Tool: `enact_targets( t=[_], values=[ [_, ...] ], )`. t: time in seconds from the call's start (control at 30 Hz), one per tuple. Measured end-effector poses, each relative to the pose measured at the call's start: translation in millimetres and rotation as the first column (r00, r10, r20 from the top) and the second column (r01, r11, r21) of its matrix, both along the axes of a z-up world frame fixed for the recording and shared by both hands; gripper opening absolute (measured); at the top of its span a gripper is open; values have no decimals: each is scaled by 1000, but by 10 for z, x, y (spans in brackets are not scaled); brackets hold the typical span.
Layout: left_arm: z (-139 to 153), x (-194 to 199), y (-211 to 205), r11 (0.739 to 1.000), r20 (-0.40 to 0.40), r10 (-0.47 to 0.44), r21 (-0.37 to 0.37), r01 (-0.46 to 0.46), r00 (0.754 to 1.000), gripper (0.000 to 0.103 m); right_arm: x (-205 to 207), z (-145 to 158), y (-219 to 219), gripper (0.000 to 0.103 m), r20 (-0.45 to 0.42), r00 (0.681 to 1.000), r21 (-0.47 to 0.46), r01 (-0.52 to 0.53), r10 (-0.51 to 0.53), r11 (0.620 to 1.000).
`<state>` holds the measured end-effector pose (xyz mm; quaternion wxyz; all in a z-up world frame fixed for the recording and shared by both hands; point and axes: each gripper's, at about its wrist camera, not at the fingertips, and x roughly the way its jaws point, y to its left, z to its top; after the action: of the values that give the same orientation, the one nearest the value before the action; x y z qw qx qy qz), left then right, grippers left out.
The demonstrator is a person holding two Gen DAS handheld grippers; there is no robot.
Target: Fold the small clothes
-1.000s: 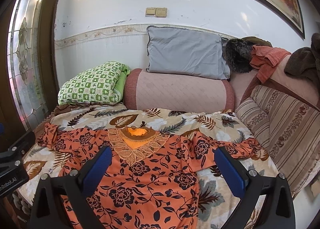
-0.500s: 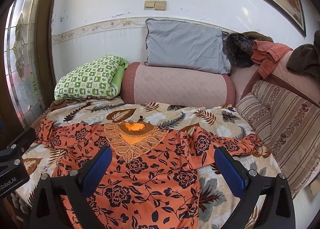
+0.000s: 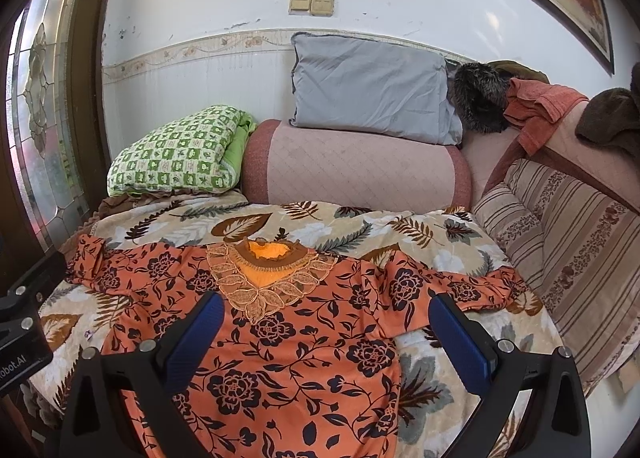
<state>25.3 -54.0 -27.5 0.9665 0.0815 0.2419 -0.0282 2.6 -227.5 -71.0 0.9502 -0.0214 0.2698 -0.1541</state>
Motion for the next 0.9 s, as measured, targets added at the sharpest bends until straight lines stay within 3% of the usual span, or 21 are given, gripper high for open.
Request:
enact_targets(
  t=[0.33, 0.63, 0.77, 0.9],
  values=[
    [-142, 307, -84, 1000, -19, 13, 17, -12, 1000, 103, 196, -124, -94, 103, -25, 1000, 16, 6, -5, 1000],
    [-437, 868, -418, 1000, -25, 1, 8, -1, 1000, 103, 627, -417, -434, 103, -61, 997, 41, 56, -54, 998],
    [-863, 1347, -596, 999, -135, -9, -55, 1, 991, 103, 774, -664, -1010, 103, -53, 997, 211, 65, -55, 975],
    [-1460, 1739, -698, 996, -277, -25, -92, 0, 960, 103, 766, -1008, -2028, 103, -66, 987, 480, 160, -147, 862]
  ],
)
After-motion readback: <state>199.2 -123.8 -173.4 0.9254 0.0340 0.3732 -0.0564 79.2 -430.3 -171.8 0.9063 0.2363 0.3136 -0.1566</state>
